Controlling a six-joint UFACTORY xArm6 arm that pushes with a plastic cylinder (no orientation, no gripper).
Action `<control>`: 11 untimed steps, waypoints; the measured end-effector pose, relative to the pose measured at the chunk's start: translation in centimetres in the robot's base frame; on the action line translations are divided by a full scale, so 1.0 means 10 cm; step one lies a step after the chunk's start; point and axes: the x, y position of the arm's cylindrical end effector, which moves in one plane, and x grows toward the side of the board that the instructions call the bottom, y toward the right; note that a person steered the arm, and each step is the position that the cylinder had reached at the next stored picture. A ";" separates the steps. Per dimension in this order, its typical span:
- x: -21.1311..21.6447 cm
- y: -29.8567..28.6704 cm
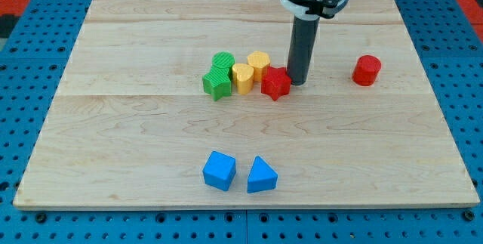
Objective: Push the red circle to the bottom of the red star
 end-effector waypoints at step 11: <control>-0.20 1.45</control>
